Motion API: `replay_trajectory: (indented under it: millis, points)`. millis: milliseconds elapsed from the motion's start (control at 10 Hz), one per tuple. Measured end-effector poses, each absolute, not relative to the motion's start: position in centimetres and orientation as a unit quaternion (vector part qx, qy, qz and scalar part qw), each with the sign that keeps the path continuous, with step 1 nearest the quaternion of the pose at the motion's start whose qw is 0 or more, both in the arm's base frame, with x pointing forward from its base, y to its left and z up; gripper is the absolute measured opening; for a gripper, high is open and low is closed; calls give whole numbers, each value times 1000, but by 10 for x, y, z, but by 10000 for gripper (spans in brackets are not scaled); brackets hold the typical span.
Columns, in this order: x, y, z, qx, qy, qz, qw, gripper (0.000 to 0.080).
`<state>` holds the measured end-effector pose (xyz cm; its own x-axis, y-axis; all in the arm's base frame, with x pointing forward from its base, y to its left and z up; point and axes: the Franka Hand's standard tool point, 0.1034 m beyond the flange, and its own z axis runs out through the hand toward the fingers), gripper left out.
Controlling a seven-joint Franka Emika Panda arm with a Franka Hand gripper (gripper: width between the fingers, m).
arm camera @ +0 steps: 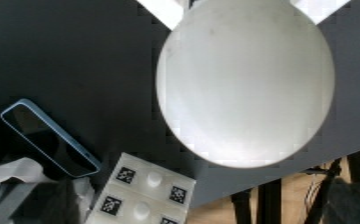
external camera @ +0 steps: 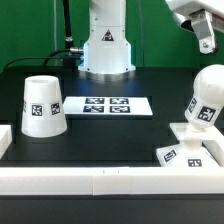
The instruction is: Assemble lamp
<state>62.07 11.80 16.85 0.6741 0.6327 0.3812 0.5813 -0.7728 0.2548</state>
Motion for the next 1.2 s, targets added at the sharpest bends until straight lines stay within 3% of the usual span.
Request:
replay_trajectory:
  millis: [100, 600, 1200]
  points:
    - [621, 121, 164, 926, 328, 183, 50, 699]
    - [622, 122, 150, 945, 319, 45, 62, 699]
    - [628, 103, 134, 938, 338, 40, 69, 699]
